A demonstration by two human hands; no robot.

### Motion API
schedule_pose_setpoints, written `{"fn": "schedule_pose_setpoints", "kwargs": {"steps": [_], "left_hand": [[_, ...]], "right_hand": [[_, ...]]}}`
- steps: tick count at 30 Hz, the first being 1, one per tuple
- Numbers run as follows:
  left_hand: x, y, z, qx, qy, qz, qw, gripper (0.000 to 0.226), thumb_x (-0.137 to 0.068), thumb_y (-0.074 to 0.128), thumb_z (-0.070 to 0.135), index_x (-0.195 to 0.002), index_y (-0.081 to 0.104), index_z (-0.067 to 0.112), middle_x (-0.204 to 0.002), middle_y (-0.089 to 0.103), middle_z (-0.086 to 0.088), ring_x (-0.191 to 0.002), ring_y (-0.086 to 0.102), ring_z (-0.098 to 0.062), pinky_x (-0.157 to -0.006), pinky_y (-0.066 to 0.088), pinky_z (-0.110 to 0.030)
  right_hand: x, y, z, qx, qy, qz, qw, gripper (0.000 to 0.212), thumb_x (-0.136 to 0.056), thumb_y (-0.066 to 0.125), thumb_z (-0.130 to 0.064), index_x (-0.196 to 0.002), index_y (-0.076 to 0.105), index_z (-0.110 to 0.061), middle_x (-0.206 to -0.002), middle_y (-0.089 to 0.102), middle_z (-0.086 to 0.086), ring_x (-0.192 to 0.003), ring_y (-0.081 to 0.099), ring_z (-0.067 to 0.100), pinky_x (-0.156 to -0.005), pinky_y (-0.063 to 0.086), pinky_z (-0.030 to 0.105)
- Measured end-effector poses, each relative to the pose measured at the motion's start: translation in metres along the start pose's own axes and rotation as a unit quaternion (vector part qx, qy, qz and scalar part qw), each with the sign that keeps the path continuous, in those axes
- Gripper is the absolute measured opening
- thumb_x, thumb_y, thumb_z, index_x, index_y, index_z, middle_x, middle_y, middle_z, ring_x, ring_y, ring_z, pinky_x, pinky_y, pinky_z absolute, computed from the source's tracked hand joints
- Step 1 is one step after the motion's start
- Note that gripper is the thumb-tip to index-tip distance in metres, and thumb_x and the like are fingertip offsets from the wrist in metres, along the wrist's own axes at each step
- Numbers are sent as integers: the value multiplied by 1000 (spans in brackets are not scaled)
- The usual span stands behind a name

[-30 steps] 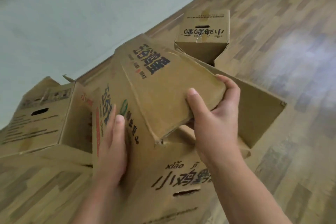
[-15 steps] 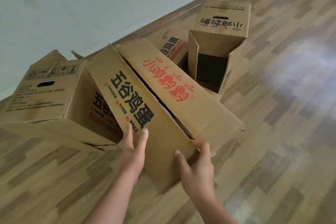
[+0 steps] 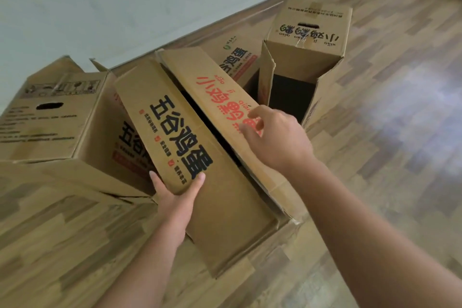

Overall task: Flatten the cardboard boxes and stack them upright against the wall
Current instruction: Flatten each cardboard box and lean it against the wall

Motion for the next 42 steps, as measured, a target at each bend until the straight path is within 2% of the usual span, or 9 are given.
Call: {"fn": "schedule_pose_setpoints", "kwargs": {"steps": [4,7,11,15,17,21,26,29,42], "left_hand": [[-25,1,8,84,-41,-16,996,130,-48,93,61,-160,29,42,-146,56,-1,-128,56,-32,-108,47,-61],[-34,8,13,99,-34,-40,994,126,-38,96,57,-151,41,40,-131,65,2,-119,62,-29,-103,51,-60],[-29,7,9,61,-31,-52,996,121,-44,94,52,-152,41,39,-131,65,5,-123,60,-27,-106,49,-60],[-8,-18,-1,11,-44,-87,995,108,-54,93,45,-150,46,31,-125,66,2,-116,62,-27,-104,50,-58],[-3,-20,-6,-4,-58,-110,992,117,-47,97,57,-150,46,32,-125,67,0,-114,63,-28,-100,51,-57],[-13,-8,-1,10,-71,-104,992,105,-60,87,60,-150,44,27,-111,64,3,-112,58,-28,-105,46,-55],[-18,0,8,-15,-51,-89,995,101,-57,89,52,-146,51,23,-117,69,-1,-110,63,-28,-105,48,-58],[-4,-6,27,-27,-36,-94,995,98,-55,89,52,-142,54,24,-119,71,-3,-112,64,-30,-105,48,-61],[147,-22,283,3,177,-144,974,103,-38,93,73,-129,60,38,-114,77,2,-107,72,-25,-95,56,-60]], "right_hand": [[-63,46,53,-31,60,-84,994,88,-92,65,-67,-164,30,-30,-161,42,2,-137,54,24,-102,54,39],[-78,58,83,-25,137,-86,987,119,-70,71,-86,-163,27,-26,-147,55,1,-126,61,24,-95,58,44],[-73,59,85,-32,188,-98,977,93,-59,80,-82,-127,53,-24,-107,66,-2,-99,67,18,-83,62,39],[-27,45,101,41,212,-114,970,118,-52,68,-95,-141,43,-21,-116,65,0,-103,67,22,-82,62,42],[-8,46,120,-18,246,-131,960,122,-52,69,-94,-148,39,-24,-124,65,1,-110,68,25,-85,60,43],[-2,72,146,-265,271,-163,911,99,-59,91,-63,-142,53,-25,-105,81,-4,-89,81,16,-86,65,42],[-8,73,148,-275,259,-130,917,70,-70,91,-59,-128,63,-31,-90,83,-8,-73,81,10,-66,62,30],[4,54,140,-279,250,-107,921,63,-72,89,-58,-122,63,-31,-90,82,-7,-73,81,10,-69,65,32],[56,-231,32,-362,100,110,920,73,-57,94,-67,-117,66,-37,-101,83,-7,-83,82,15,-83,66,45]]}}
Point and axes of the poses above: each hand's wrist, its own x-axis away from the middle knuckle, its own y-axis out of the palm, z = x × y, the point moved 5 cm from there along -x, towards the middle knuckle
